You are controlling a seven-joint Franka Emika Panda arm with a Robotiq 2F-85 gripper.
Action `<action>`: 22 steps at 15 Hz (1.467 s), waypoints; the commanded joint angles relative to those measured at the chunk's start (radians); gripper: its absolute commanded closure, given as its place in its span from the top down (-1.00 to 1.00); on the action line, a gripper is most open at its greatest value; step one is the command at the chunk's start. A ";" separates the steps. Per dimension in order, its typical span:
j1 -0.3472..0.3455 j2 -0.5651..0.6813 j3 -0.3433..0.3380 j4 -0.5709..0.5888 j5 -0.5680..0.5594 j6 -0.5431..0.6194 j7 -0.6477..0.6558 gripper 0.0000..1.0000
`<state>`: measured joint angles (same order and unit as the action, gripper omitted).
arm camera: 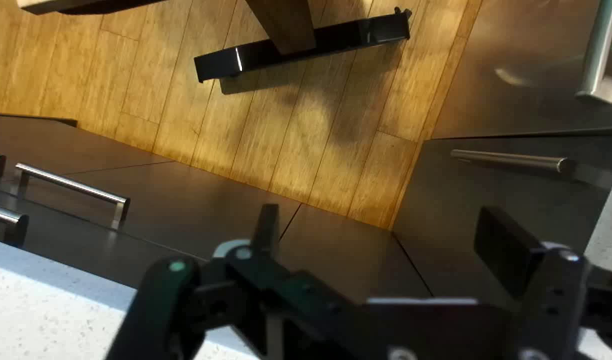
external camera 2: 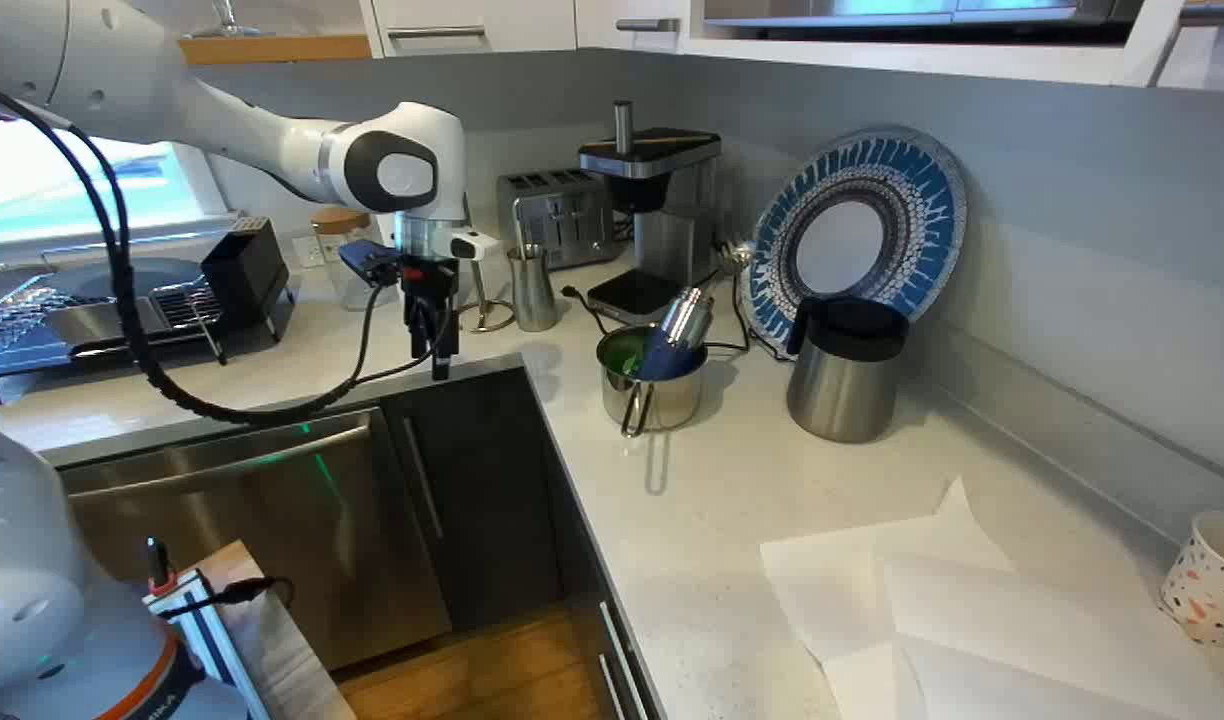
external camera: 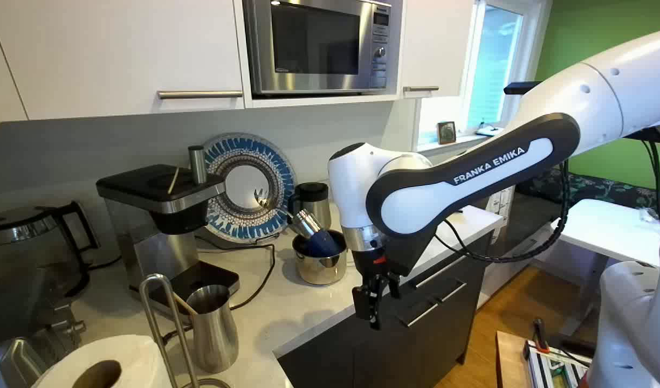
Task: Move the pot to the right
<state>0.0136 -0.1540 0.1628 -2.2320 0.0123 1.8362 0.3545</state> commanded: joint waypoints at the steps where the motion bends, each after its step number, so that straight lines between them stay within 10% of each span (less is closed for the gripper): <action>1: 0.020 0.001 -0.019 0.001 -0.003 -0.002 0.002 1.00; 16: 0.000 -0.021 -0.049 0.041 -0.023 0.039 -0.011 1.00; 22: -0.004 0.022 -0.100 0.194 -0.145 0.003 -0.249 1.00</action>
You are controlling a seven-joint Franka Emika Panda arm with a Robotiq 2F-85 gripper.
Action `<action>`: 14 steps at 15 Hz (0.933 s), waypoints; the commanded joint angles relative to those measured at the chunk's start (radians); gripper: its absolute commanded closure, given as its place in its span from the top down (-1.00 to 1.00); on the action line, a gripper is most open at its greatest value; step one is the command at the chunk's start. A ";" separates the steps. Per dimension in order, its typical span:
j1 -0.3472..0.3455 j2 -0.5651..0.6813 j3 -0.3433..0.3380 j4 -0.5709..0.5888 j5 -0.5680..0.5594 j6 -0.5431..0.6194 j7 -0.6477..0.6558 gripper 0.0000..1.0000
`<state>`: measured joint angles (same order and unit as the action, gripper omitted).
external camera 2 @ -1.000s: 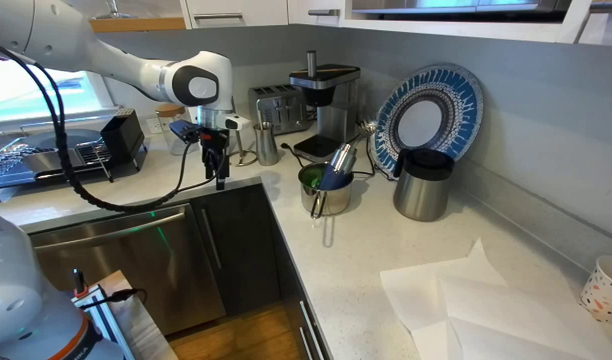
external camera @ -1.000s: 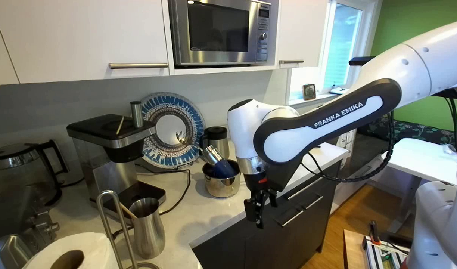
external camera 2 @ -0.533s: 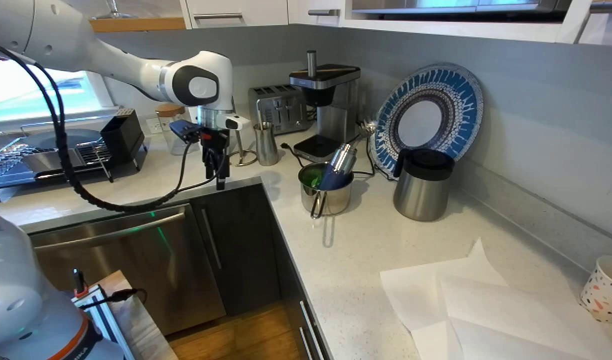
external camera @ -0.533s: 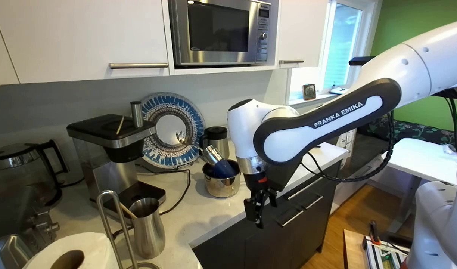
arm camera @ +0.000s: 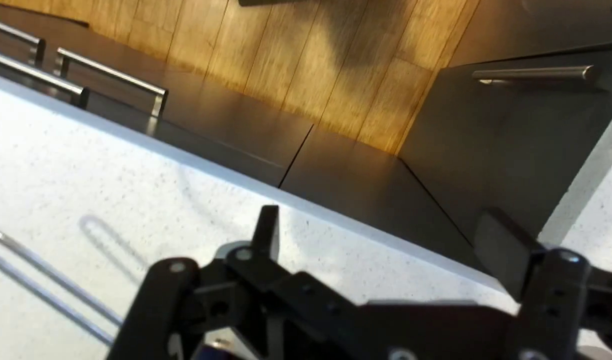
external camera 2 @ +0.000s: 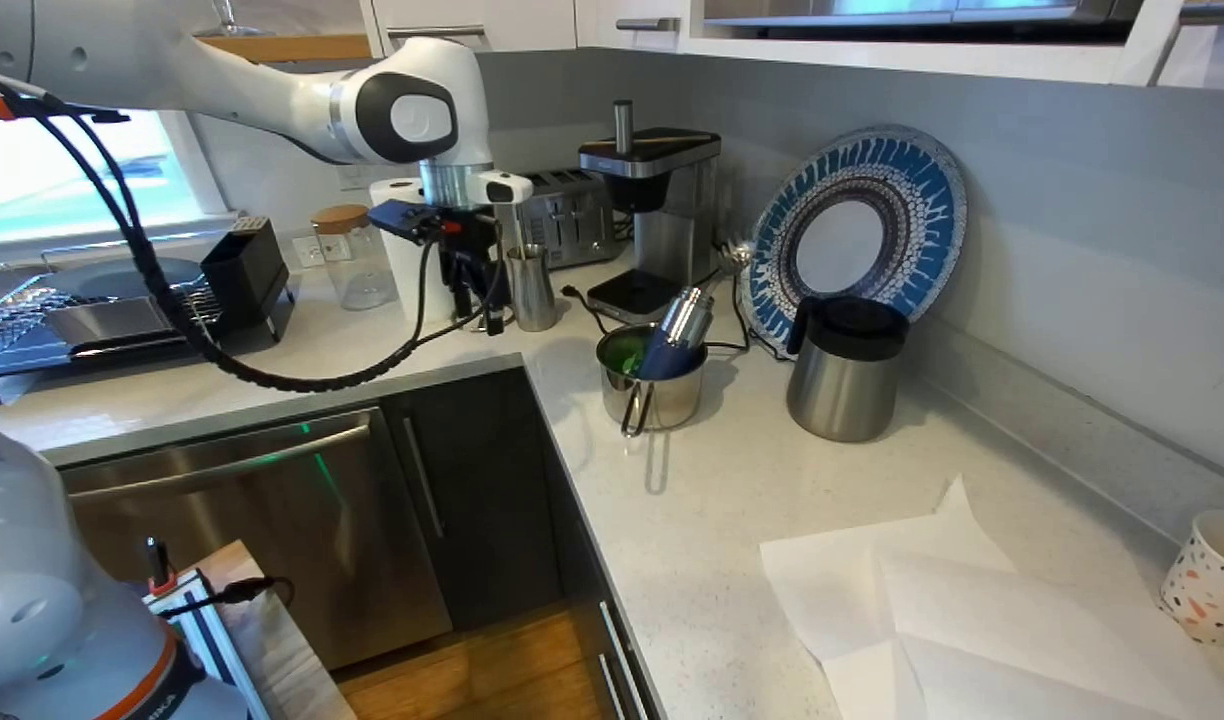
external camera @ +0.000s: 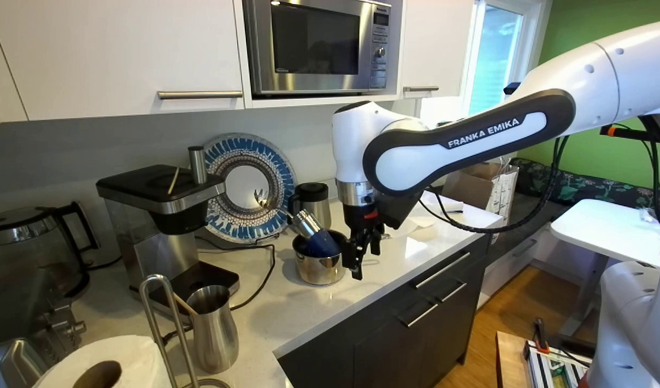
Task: Move the pot to the right
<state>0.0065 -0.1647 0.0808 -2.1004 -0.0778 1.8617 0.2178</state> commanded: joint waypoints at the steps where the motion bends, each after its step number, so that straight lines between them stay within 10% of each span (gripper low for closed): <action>1: 0.004 0.045 -0.025 0.081 -0.062 -0.024 -0.160 1.00; 14: 0.005 0.117 -0.051 0.135 -0.069 0.047 -0.290 1.00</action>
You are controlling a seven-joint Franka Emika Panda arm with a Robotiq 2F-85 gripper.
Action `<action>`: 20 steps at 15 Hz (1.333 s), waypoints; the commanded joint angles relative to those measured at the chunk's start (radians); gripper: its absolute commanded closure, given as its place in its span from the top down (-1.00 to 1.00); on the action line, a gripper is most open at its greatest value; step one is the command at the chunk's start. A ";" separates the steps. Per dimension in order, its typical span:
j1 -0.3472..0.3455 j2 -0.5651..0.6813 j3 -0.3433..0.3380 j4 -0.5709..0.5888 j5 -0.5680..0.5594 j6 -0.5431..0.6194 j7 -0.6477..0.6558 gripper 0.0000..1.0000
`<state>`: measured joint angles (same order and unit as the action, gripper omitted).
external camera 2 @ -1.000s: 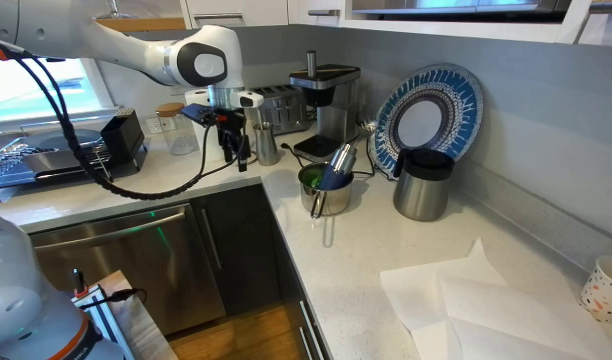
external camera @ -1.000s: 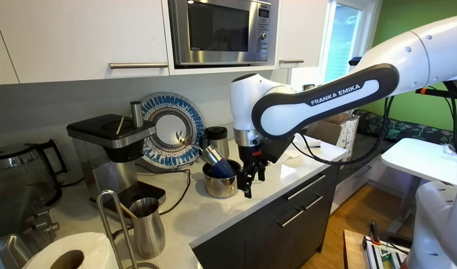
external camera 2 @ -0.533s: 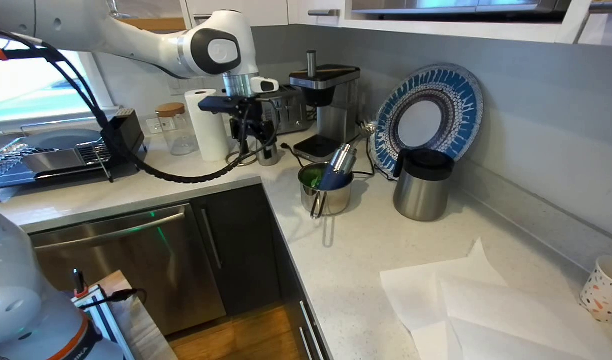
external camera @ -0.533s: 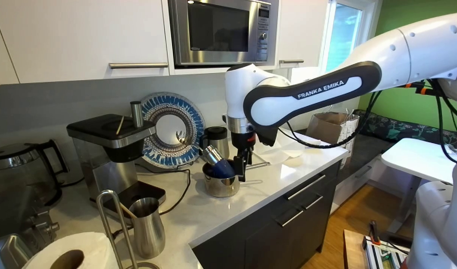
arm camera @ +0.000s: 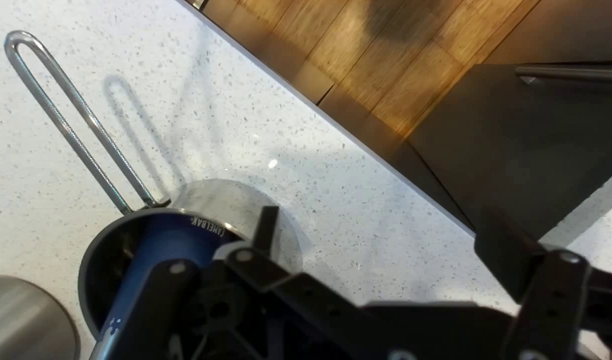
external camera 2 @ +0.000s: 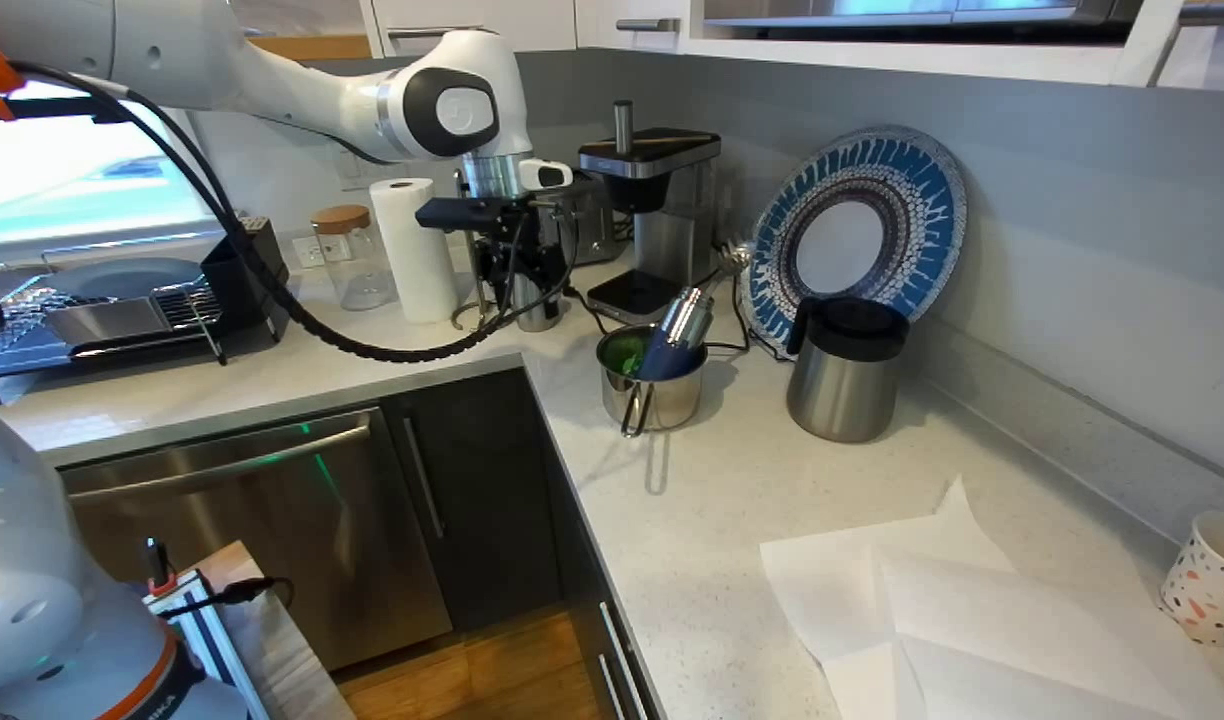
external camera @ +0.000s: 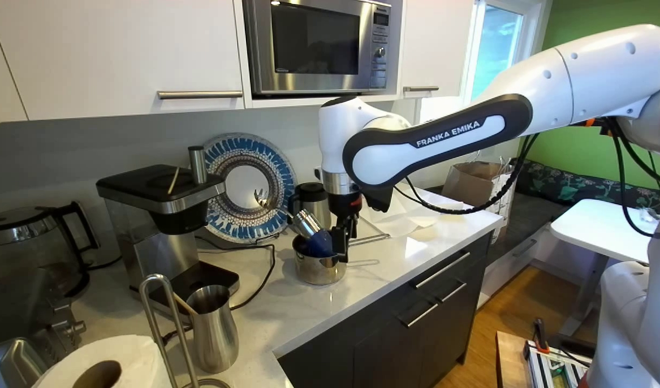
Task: Move the pot to the right
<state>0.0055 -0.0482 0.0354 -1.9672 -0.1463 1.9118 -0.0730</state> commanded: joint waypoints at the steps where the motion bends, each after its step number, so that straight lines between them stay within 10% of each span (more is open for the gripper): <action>1: 0.004 0.008 -0.007 0.011 0.007 -0.006 -0.006 1.00; 20: -0.073 0.300 -0.036 0.163 0.159 0.255 -0.414 1.00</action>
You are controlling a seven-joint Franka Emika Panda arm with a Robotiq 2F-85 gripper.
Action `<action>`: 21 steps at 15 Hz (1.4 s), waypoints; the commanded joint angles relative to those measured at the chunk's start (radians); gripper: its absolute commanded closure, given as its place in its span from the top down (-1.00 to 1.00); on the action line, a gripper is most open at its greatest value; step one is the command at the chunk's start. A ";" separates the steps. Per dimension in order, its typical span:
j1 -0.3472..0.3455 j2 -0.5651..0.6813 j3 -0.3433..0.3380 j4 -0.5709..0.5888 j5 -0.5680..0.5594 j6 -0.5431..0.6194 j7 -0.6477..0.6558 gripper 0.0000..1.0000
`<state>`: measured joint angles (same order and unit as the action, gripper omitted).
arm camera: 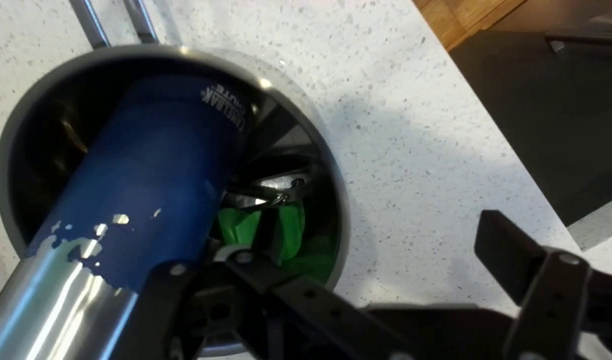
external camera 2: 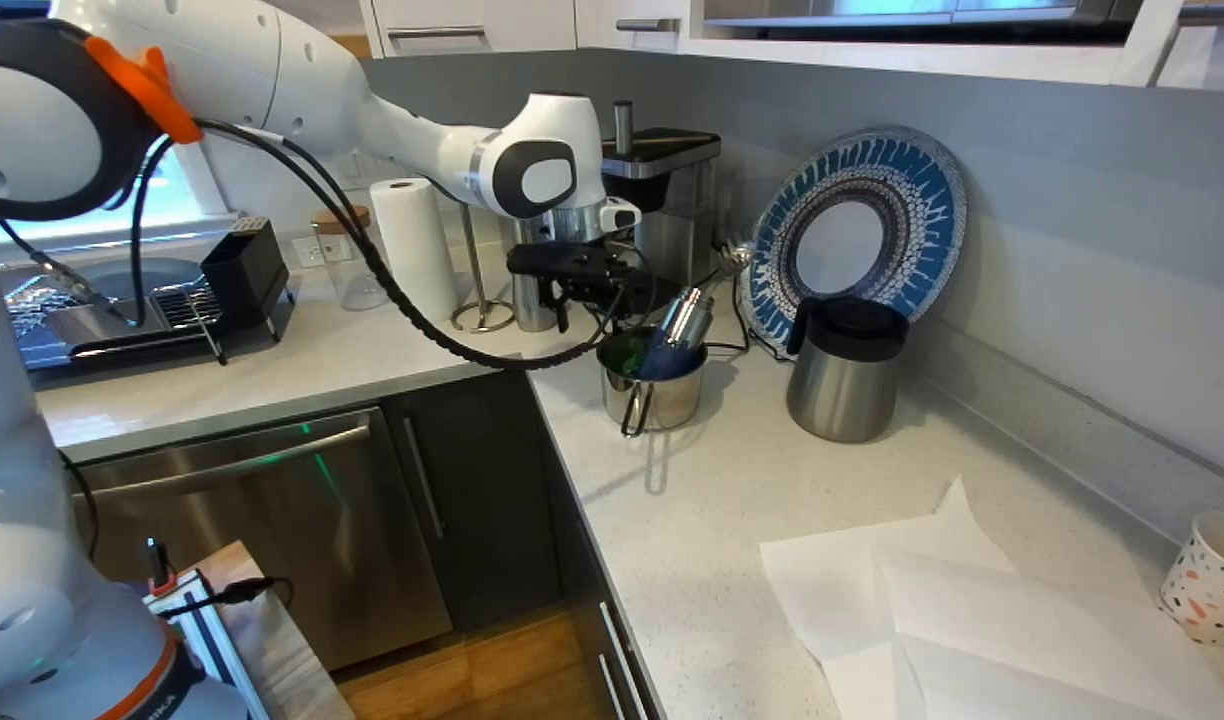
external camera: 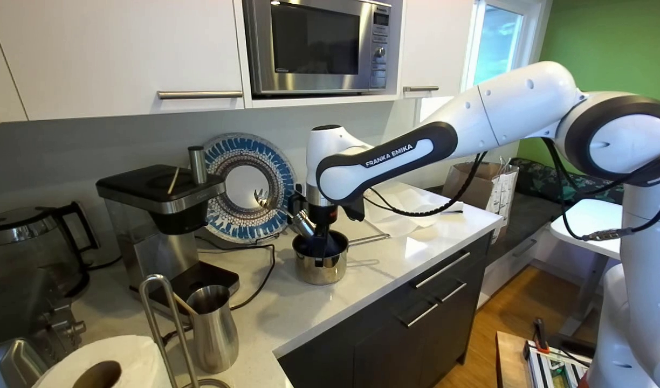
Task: Move the pot to the right
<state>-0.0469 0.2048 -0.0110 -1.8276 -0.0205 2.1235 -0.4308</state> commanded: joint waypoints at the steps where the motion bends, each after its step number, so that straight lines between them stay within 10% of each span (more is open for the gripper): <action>1: -0.023 0.057 0.011 0.025 0.030 0.059 -0.065 1.00; 3: -0.026 0.076 0.015 0.031 0.030 0.065 -0.071 1.00; 4: -0.027 0.084 0.017 0.035 0.033 0.056 -0.071 0.59; 14: -0.024 0.119 0.017 0.051 0.004 0.042 -0.035 -0.95; 21: -0.025 0.108 0.011 0.059 -0.014 0.044 -0.019 -0.98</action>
<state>-0.0677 0.3153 -0.0029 -1.7847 -0.0131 2.1747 -0.4677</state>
